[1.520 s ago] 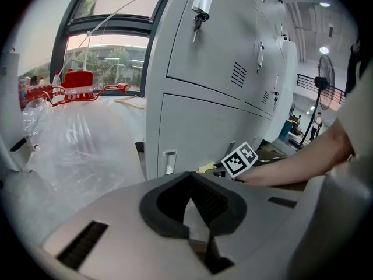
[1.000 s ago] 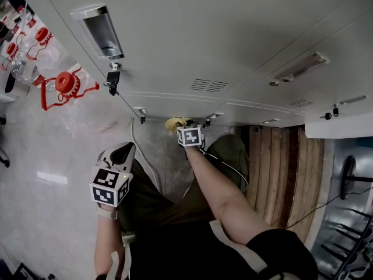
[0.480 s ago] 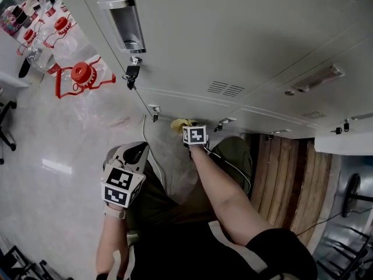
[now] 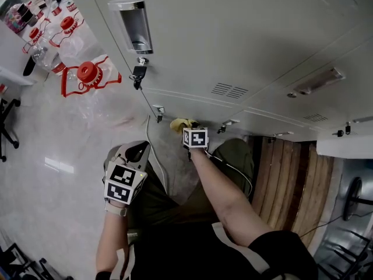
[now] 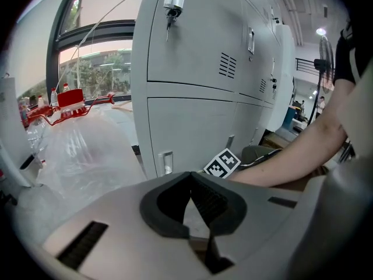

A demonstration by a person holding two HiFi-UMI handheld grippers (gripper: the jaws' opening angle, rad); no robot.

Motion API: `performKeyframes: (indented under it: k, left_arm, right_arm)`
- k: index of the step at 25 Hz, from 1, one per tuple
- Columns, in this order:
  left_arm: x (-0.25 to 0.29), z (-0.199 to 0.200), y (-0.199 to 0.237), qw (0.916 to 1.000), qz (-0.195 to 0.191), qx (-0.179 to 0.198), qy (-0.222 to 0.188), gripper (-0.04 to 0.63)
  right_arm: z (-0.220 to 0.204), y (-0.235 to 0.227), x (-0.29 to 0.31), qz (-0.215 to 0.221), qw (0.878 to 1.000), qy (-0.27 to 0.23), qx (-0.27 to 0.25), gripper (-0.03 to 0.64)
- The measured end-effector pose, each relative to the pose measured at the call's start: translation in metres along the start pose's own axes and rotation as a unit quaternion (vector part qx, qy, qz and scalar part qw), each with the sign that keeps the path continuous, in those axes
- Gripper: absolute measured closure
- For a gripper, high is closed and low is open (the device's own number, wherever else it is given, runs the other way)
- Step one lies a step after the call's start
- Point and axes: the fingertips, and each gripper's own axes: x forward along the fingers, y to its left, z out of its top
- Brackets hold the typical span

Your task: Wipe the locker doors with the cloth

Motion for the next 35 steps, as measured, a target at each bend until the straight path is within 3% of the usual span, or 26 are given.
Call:
performKeyframes:
  k: [17, 35]
  left_arm:
    - [0.017, 0.0, 0.002, 0.9987, -0.048, -0.012, -0.014, 0.584]
    - [0.015, -0.004, 0.018, 0.9977, -0.053, -0.034, -0.023, 0.584]
  right_arm:
    - [0.061, 0.052, -0.068, 0.013, 0.992, -0.114, -0.045, 0.466]
    - [0.143, 0.081, -0.195, -0.006, 0.953, -0.283, -0.107, 0.466]
